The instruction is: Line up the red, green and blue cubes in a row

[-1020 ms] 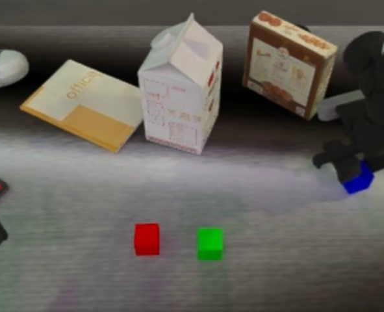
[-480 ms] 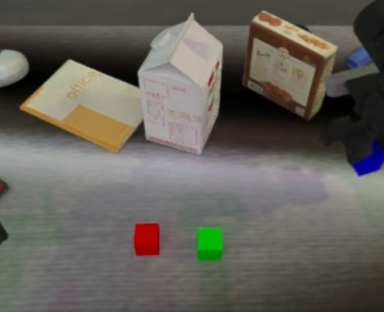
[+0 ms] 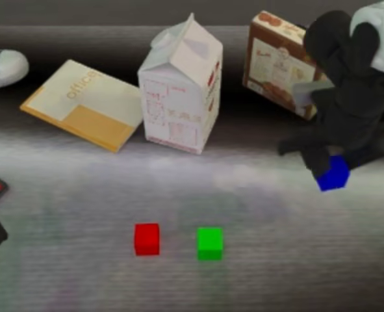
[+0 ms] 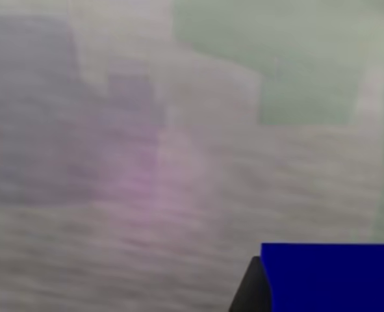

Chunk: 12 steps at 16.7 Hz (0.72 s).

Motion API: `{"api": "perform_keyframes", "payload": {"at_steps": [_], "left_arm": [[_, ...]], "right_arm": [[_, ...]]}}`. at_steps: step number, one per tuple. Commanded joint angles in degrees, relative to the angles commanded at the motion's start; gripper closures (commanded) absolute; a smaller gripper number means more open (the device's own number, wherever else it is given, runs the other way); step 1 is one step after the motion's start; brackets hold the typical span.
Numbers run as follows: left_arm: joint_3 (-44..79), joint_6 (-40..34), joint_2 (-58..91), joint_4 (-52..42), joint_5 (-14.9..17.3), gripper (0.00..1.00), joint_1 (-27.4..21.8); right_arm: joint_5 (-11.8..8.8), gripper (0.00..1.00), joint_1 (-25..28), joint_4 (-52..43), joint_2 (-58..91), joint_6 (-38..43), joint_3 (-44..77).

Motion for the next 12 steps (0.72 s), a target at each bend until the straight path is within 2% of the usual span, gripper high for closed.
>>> {"api": "perform_keyframes", "payload": {"at_steps": [6,9,12], "left_arm": [[0.0,0.0,0.0,0.0,0.0,0.0,0.0],[0.0,0.0,0.0,0.0,0.0,0.0,0.0],[0.0,0.0,0.0,0.0,0.0,0.0,0.0]], "right_arm": [[0.7,1.0,11.9,-0.9,-4.3,22.2,-3.3],[0.9,1.0,15.1,-0.9,-5.7,26.9,-4.2],[1.0,1.0,15.3,-0.9,-5.9,27.2,-4.3]]}}
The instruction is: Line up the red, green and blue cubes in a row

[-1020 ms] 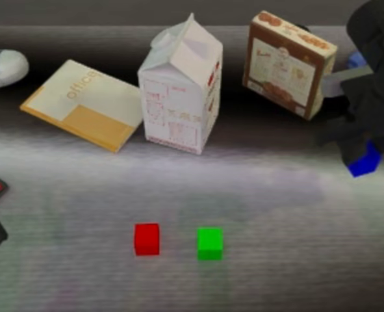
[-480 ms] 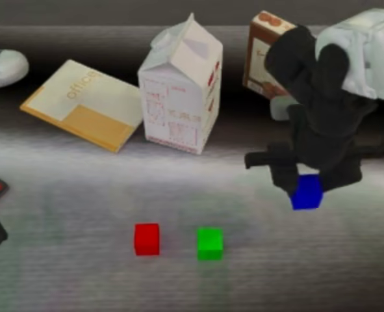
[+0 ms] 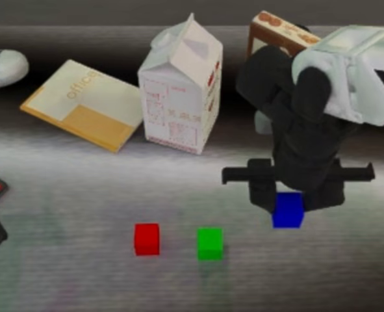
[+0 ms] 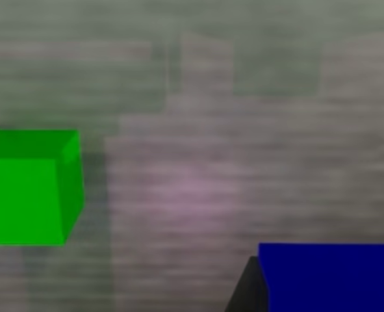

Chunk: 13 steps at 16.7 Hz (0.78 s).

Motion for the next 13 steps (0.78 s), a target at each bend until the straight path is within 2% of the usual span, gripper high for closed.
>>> {"api": "perform_keyframes", "payload": {"at_steps": [3,10,13], "left_arm": [[0.0,0.0,0.0,0.0,0.0,0.0,0.0],[0.0,0.0,0.0,0.0,0.0,0.0,0.0],[0.0,0.0,0.0,0.0,0.0,0.0,0.0]], "right_arm": [[-0.2,1.0,-0.1,1.0,0.5,0.0,-0.4],[-0.1,1.0,0.3,13.4,4.7,0.3,-8.6],[0.0,1.0,0.4,15.2,5.3,0.4,-9.9]]}}
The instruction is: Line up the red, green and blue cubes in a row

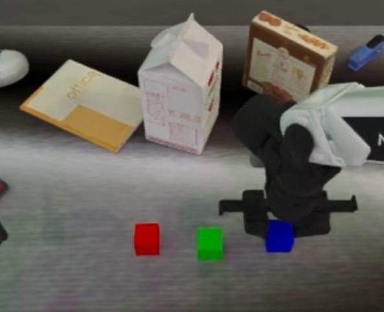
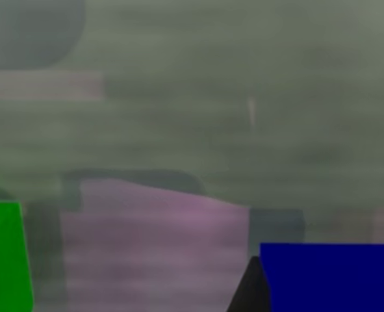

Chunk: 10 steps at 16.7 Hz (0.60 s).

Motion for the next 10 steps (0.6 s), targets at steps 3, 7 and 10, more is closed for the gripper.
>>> {"api": "perform_keyframes", "payload": {"at_steps": [3,7,10], "left_arm": [[0.0,0.0,0.0,0.0,0.0,0.0,0.0],[0.0,0.0,0.0,0.0,0.0,0.0,0.0],[0.0,0.0,0.0,0.0,0.0,0.0,0.0]], "right_arm": [[0.0,1.0,0.0,0.0,0.0,0.0,0.0],[0.0,0.7,0.0,0.0,0.0,0.0,0.0],[0.0,0.47,0.0,0.0,0.0,0.0,0.0]]}}
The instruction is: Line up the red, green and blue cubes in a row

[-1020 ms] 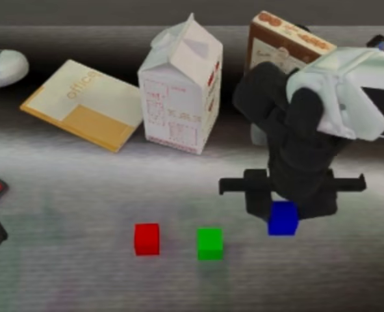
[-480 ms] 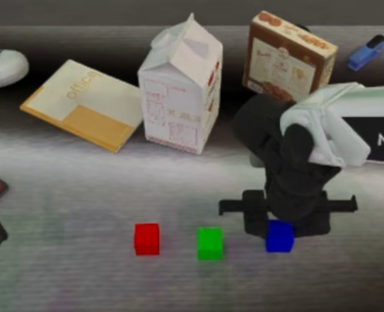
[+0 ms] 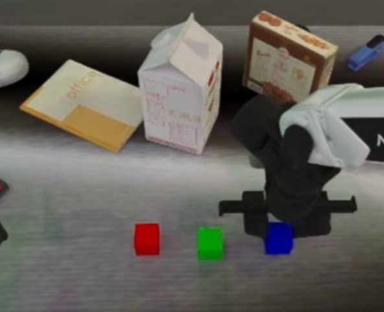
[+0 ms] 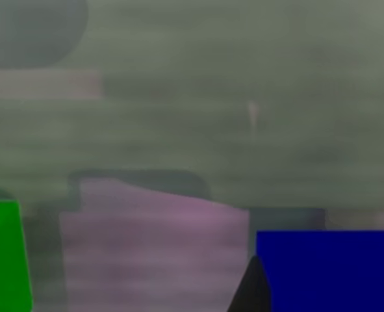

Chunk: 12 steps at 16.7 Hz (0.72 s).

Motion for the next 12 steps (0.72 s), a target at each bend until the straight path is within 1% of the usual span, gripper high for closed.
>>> {"api": "perform_keyframes", "payload": {"at_steps": [6,7,12], "left_arm": [[0.0,0.0,0.0,0.0,0.0,0.0,0.0],[0.0,0.0,0.0,0.0,0.0,0.0,0.0],[0.0,0.0,0.0,0.0,0.0,0.0,0.0]], "right_arm": [[0.0,0.02,0.0,0.0,0.0,0.0,0.0],[0.0,0.0,0.0,0.0,0.0,0.0,0.0],[0.0,0.0,0.0,0.0,0.0,0.0,0.0]]}}
